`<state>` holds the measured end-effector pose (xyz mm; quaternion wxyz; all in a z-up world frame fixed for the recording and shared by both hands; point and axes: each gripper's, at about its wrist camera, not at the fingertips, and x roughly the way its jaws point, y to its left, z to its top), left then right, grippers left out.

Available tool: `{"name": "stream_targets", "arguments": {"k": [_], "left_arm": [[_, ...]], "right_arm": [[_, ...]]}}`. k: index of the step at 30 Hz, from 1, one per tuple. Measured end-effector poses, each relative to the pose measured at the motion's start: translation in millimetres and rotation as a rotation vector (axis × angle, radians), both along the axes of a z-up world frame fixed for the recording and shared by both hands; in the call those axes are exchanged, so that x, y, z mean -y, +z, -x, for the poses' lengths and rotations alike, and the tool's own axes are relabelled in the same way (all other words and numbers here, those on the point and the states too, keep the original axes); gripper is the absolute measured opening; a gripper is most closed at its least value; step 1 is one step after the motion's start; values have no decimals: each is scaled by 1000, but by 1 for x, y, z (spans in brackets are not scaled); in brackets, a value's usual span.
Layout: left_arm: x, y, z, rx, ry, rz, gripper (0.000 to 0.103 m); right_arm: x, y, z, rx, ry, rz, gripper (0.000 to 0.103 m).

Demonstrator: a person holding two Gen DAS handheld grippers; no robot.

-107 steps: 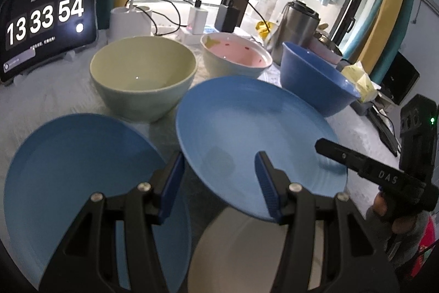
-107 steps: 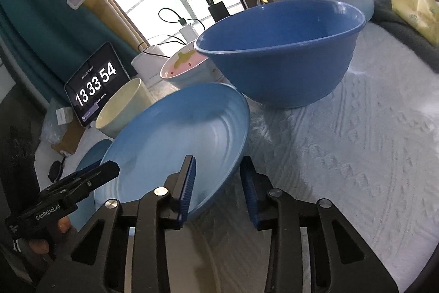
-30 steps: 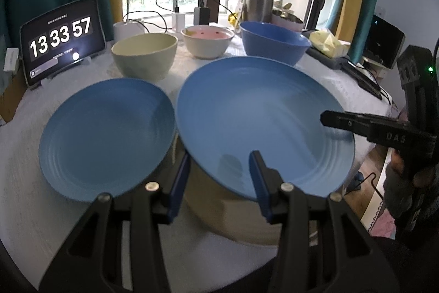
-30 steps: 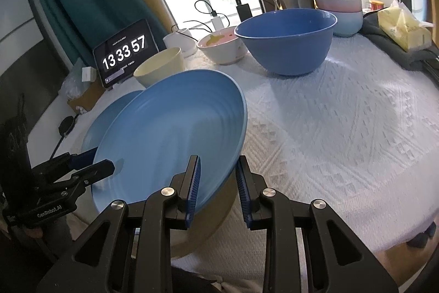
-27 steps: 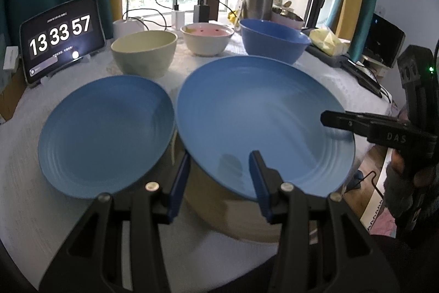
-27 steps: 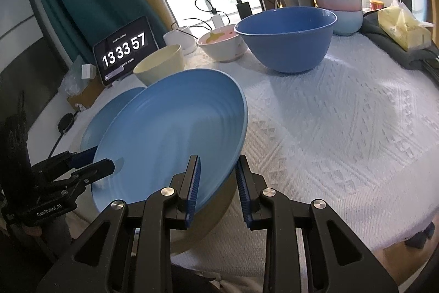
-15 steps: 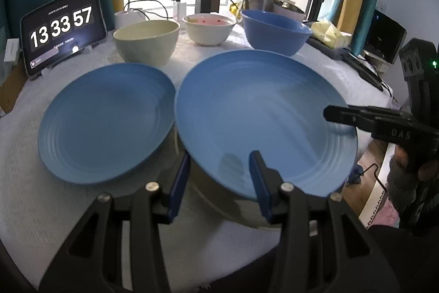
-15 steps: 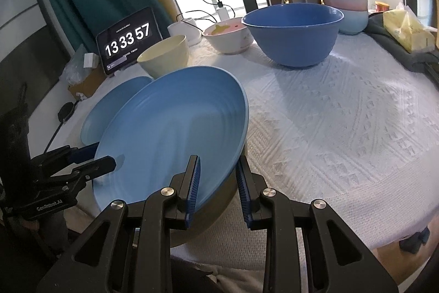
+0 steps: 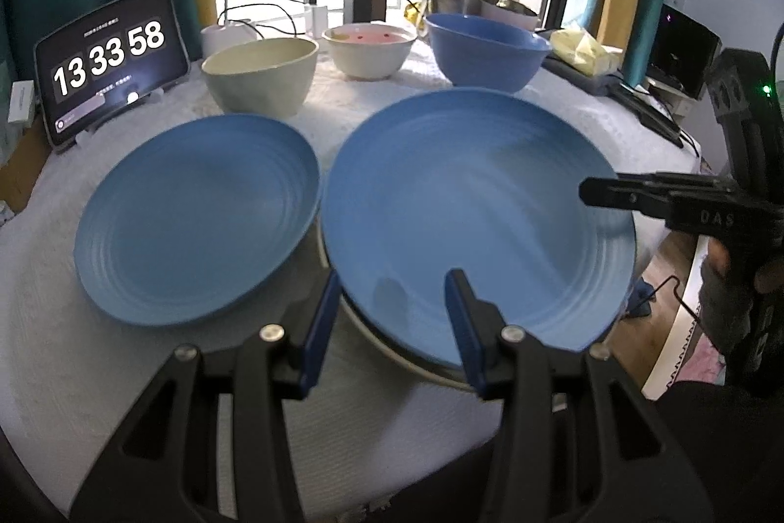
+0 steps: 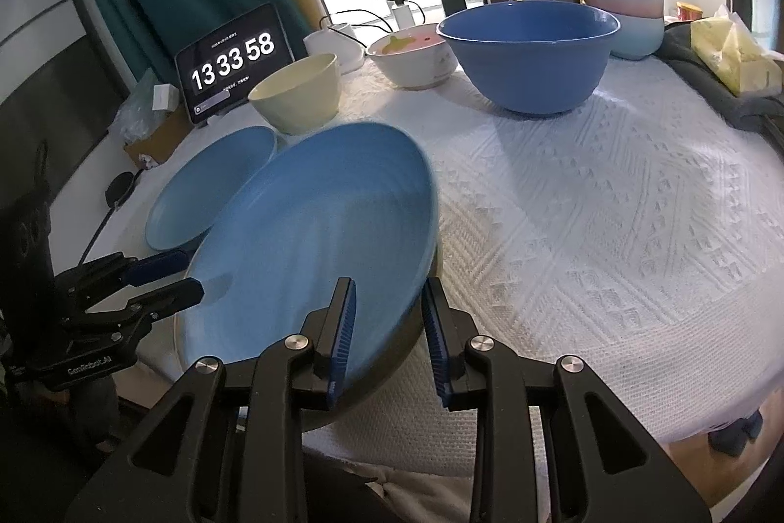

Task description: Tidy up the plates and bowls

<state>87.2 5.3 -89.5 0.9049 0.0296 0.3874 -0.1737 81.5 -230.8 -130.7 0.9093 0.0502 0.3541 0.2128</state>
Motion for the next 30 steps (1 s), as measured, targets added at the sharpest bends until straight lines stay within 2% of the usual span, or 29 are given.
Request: {"name": "stream_targets", "arguments": {"k": [10,17,23,30], "left_arm": [[-5,-7,-3,-17,28,-16,47],[1,-18,-7,-65,25,-10,47],[4,-19,-9,-52,39,-18,47],[12,-19,-18,-30,32,-41,47]], "right_arm": [[11,-2,-6,-4,-64,18,31],[8,-7,-8,26,-79,40,29],[-2,-17,-13,-16,-48,31,29],[-3,-17,-15,-7,-71,32,28]]}}
